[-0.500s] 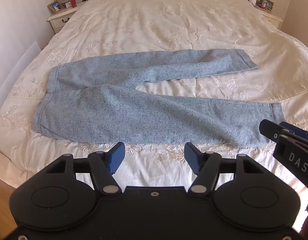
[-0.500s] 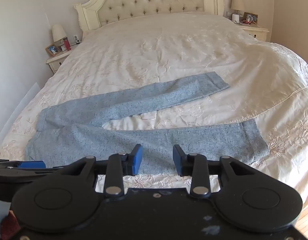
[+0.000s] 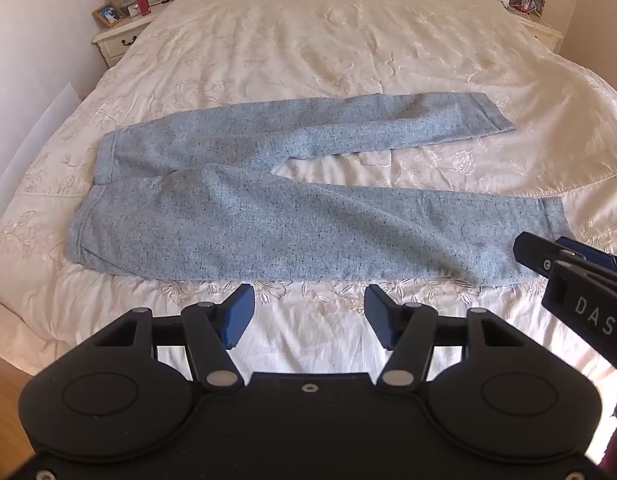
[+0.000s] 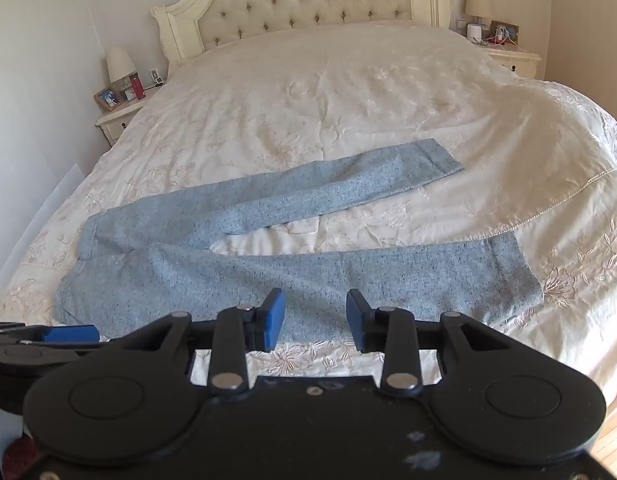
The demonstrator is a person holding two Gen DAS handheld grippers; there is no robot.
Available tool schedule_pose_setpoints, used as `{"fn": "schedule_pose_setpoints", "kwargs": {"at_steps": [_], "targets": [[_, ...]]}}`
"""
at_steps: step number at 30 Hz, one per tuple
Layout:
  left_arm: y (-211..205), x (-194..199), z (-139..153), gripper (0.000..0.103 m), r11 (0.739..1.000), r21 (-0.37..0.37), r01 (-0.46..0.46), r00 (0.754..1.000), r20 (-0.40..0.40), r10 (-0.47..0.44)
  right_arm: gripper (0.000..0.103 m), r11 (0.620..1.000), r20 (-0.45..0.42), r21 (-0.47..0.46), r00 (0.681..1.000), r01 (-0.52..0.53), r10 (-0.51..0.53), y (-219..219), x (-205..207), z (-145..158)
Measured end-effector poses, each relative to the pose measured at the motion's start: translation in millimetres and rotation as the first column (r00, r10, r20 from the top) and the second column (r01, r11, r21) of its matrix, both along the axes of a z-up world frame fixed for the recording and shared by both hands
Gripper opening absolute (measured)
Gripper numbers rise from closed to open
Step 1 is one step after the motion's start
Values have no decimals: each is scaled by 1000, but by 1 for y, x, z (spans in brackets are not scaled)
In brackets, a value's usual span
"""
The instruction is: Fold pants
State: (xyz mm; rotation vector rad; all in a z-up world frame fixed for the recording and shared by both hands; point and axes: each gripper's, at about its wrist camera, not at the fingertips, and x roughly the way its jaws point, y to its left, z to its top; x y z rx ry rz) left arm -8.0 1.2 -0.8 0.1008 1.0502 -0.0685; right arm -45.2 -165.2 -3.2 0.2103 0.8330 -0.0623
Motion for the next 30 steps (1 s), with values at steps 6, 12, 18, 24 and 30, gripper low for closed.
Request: {"fn": "schedule_pose_setpoints", "kwargs": {"at_steps": [6, 12, 18, 24, 30], "targets": [[1, 0, 0, 64, 1000, -2, 2, 1000, -1, -2, 37, 1000, -9, -2, 1000, -3, 3, 1, 3, 0], [4, 2, -2, 64, 1000, -4, -1, 1000, -6, 1, 37, 1000, -14, -2, 1000, -4, 4, 2, 4, -2], [6, 3, -3, 64, 1000, -6, -9, 1000, -11, 9, 37, 1000, -19, 0, 1000, -13, 13, 3, 5, -5], [9, 2, -4, 64, 1000, -7, -15, 1000, -11, 15, 37, 1000, -22, 2, 1000, -22, 22, 5, 7, -6], [10, 2, -3, 64, 1000, -6, -18, 1000, -9, 18, 37, 1000, -22, 2, 999, -31, 31, 4, 7, -5]]}}
